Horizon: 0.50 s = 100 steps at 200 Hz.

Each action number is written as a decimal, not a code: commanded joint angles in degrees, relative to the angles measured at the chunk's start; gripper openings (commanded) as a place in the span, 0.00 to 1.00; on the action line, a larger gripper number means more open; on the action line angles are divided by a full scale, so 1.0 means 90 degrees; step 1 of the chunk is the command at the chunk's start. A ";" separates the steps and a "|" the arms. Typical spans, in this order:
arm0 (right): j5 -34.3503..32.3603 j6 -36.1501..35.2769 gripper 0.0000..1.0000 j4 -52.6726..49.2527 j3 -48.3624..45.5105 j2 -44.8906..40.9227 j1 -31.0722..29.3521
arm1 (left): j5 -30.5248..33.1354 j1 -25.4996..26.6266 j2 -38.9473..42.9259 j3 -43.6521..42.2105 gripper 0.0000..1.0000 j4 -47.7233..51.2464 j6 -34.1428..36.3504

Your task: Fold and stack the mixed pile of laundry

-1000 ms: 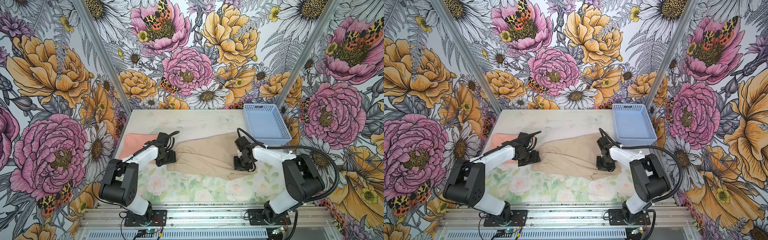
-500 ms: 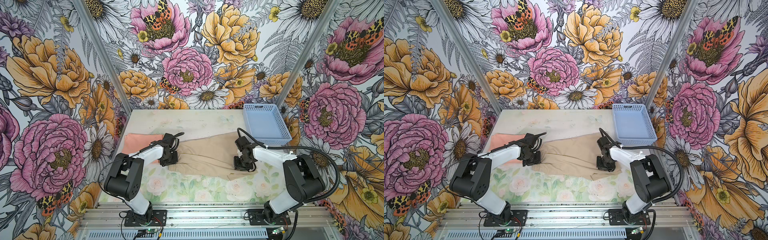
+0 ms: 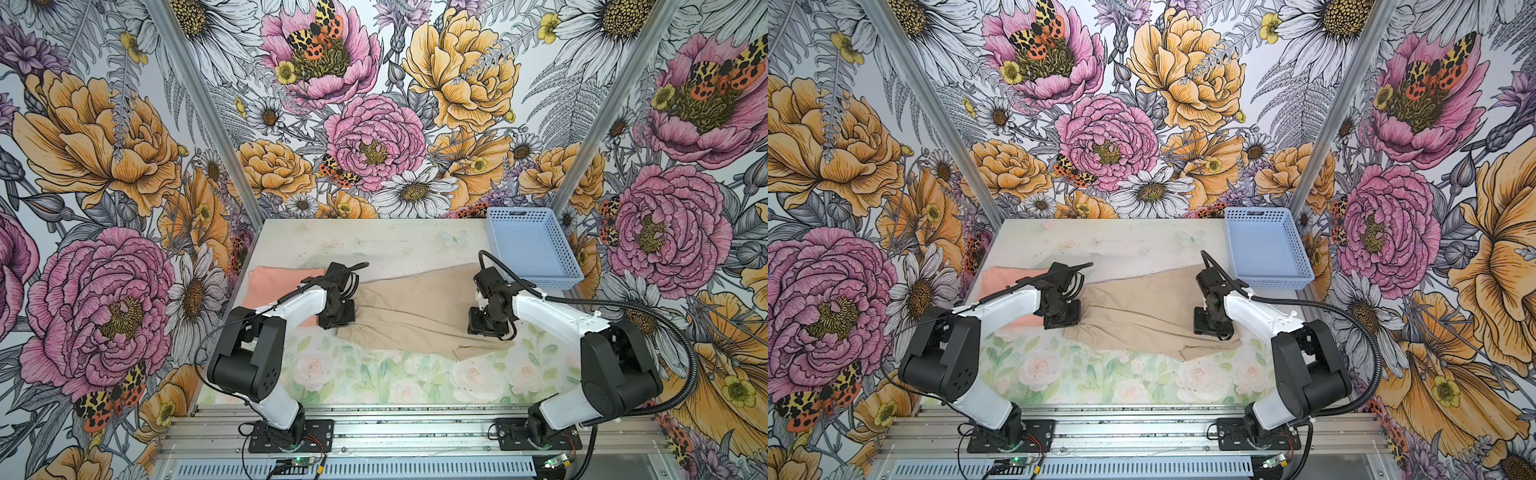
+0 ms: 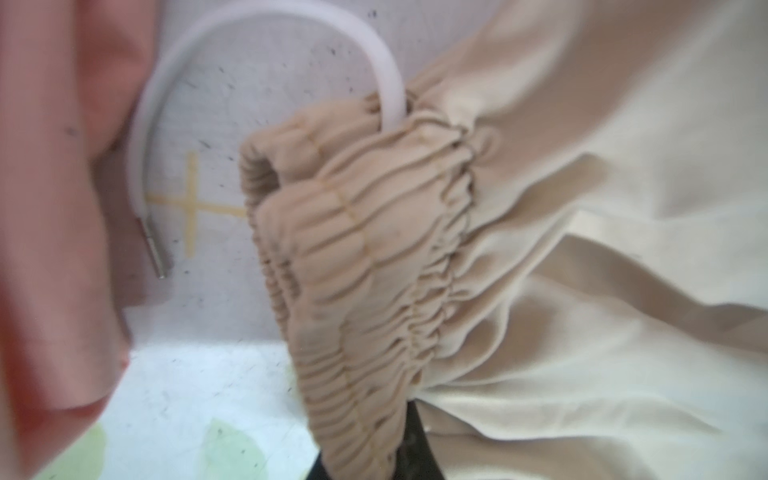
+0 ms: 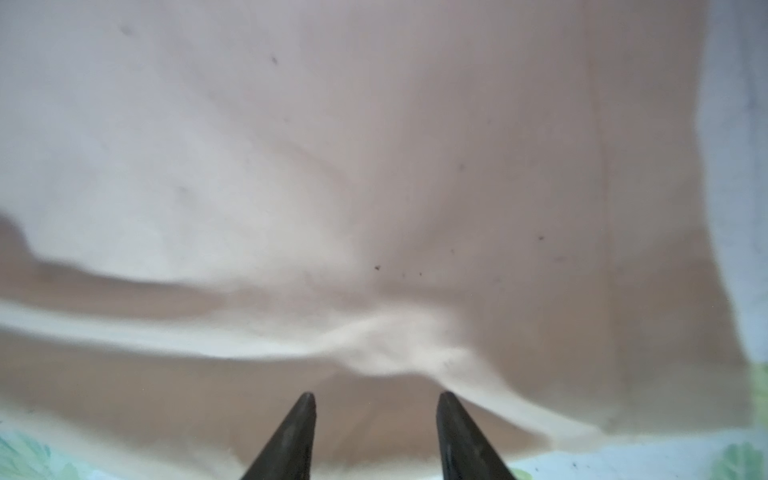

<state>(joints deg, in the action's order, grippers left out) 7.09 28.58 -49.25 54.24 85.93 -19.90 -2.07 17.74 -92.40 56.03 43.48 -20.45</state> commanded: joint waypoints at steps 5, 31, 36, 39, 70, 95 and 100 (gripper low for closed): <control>0.0250 -0.0075 0.53 -0.0154 0.0477 -0.0317 -0.0005 | 0.0554 -0.0152 0.0598 0.0745 0.00 0.0927 0.0515; 0.0615 0.0103 0.54 0.0148 0.0816 -0.0214 -0.0287 | 0.0629 -0.0165 0.0841 0.1539 0.00 0.1697 0.0852; 0.0690 0.0165 0.54 0.0269 0.0880 -0.0163 -0.0358 | 0.0630 -0.0161 0.0860 0.1669 0.00 0.1828 0.0904; 0.0749 0.0195 0.54 0.0355 0.0907 -0.0125 -0.0394 | 0.0635 -0.0155 0.0867 0.1751 0.00 0.1909 0.0932; 0.1202 0.0570 0.51 0.1280 0.1329 0.0480 -0.0826 | 0.0620 -0.0050 0.0923 0.2363 0.00 0.2445 0.1107; 0.1612 0.0981 0.40 0.2165 0.1564 0.1100 -0.1158 | 0.0673 0.0076 0.0931 0.2791 0.00 0.2791 0.1152; 0.1658 0.1051 0.38 0.2336 0.1636 0.1234 -0.1236 | 0.0678 0.0098 0.0931 0.2864 0.00 0.2839 0.1165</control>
<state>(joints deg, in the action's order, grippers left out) 17.32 33.47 -38.37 66.22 92.55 -28.51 2.37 17.58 -84.62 78.35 64.01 -11.90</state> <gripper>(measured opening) 0.418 0.095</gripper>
